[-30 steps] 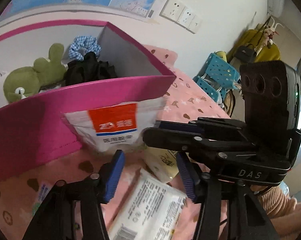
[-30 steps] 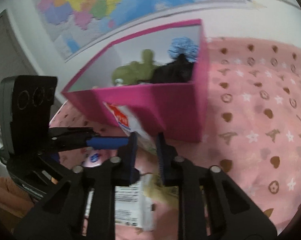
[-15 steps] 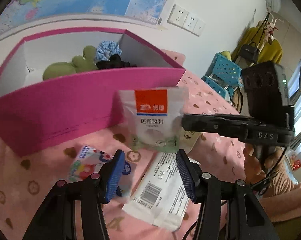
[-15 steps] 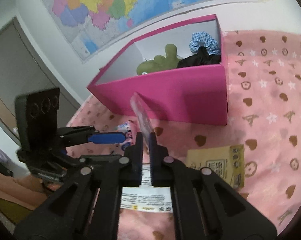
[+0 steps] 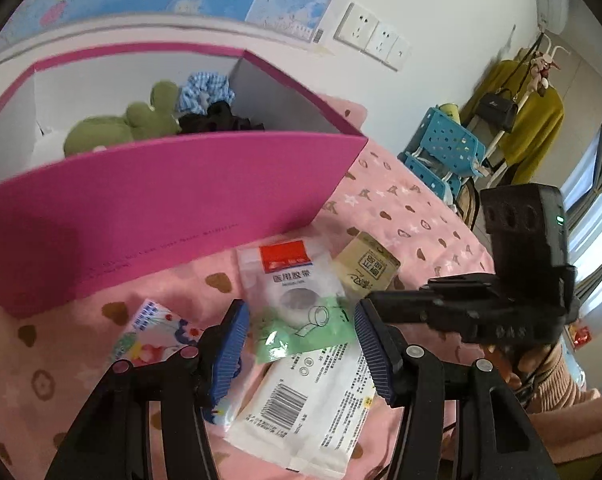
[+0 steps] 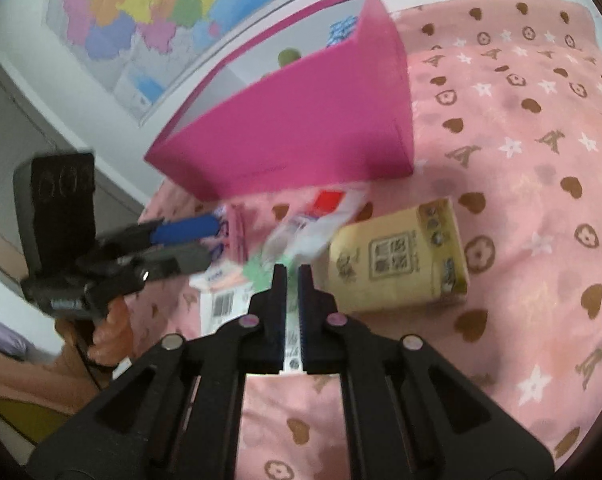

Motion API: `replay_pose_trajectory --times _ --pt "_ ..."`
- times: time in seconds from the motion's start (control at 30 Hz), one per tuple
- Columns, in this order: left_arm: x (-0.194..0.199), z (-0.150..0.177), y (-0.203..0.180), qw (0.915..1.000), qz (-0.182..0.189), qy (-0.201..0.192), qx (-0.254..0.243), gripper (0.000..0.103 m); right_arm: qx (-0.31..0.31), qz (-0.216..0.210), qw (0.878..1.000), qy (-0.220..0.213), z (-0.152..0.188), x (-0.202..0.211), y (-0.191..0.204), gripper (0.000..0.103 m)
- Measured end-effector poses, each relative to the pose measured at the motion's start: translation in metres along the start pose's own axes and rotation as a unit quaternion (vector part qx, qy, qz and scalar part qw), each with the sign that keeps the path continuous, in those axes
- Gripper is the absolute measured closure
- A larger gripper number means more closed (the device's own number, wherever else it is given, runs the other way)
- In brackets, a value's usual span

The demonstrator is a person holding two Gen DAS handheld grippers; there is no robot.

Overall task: Organize soft objects
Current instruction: 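Lift the tape bag into the pink box and open the left gripper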

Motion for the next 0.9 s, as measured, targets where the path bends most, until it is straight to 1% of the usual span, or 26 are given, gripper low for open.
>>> replay_pose_trajectory --times 0.07,0.1,0.13,0.17,0.2,0.27,0.33,0.4,0.5,0.57,0.6,0.67,0.8,0.83,0.9 --pt "-0.004 0.001 -0.002 1.0000 -0.004 0.006 -0.003 0.047 0.014 0.013 1.000 0.011 0.001 0.001 0.004 0.095" --pt "-0.006 0.001 -0.002 0.9999 -0.007 0.008 -0.003 0.047 0.016 0.026 1.000 0.004 -0.002 0.005 0.004 0.093" --pt "-0.008 0.002 -0.001 0.9999 -0.007 0.012 0.000 0.046 0.016 0.035 0.999 -0.005 -0.003 0.010 0.002 0.084" --pt "-0.008 0.005 0.000 0.9999 -0.006 0.014 0.003 0.046 0.015 0.036 0.999 -0.010 -0.004 0.013 0.001 0.078" --pt "-0.009 0.006 0.002 0.9998 -0.009 0.019 0.009 0.046 0.013 0.029 0.999 -0.011 -0.006 0.015 0.001 0.073" --pt "-0.010 0.008 0.006 0.9997 -0.008 0.021 0.013 0.046 0.017 0.009 1.000 0.002 -0.006 0.010 0.005 0.073" --pt "-0.010 0.008 0.009 0.9996 -0.004 0.023 0.017 0.046 0.014 0.008 1.000 0.018 -0.002 -0.002 0.005 0.073" --pt "-0.012 0.008 0.008 0.9995 -0.008 0.028 0.012 0.046 0.003 0.005 1.000 0.030 0.002 -0.011 0.003 0.073" --pt "-0.019 0.008 0.005 0.9991 -0.013 0.039 0.005 0.046 -0.021 -0.004 1.000 0.018 0.000 -0.015 -0.003 0.073" --pt "-0.023 0.008 0.004 0.9989 -0.010 0.046 0.003 0.046 -0.036 -0.008 0.999 0.001 -0.006 -0.013 -0.009 0.070" --pt "-0.024 0.009 0.002 0.9989 -0.011 0.047 0.001 0.046 -0.041 -0.011 0.999 0.000 -0.009 -0.014 -0.010 0.066" --pt "-0.027 0.009 0.000 0.9987 -0.011 0.050 -0.002 0.046 -0.056 -0.029 0.998 -0.010 -0.017 -0.017 -0.011 0.061" --pt "-0.031 0.010 -0.001 0.9983 -0.013 0.056 -0.004 0.046 -0.080 -0.035 0.996 -0.014 -0.032 -0.027 -0.014 0.060" --pt "-0.031 0.010 -0.002 0.9983 -0.013 0.056 -0.004 0.046 -0.079 -0.032 0.996 -0.011 -0.034 -0.031 -0.013 0.063" --pt "-0.030 0.009 0.001 0.9984 -0.010 0.056 0.001 0.046 -0.078 -0.022 0.997 -0.009 -0.036 -0.036 -0.011 0.079"
Point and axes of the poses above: each gripper's, at about its wrist camera, not at the fingertips, and x roughly against the way its jaws point, y to its left, z to its underside, the point moved 6 cm from there along -x, roughly the way its jaws point, and after that the axes turned 11 degrees about y, right-handed, at the moved point
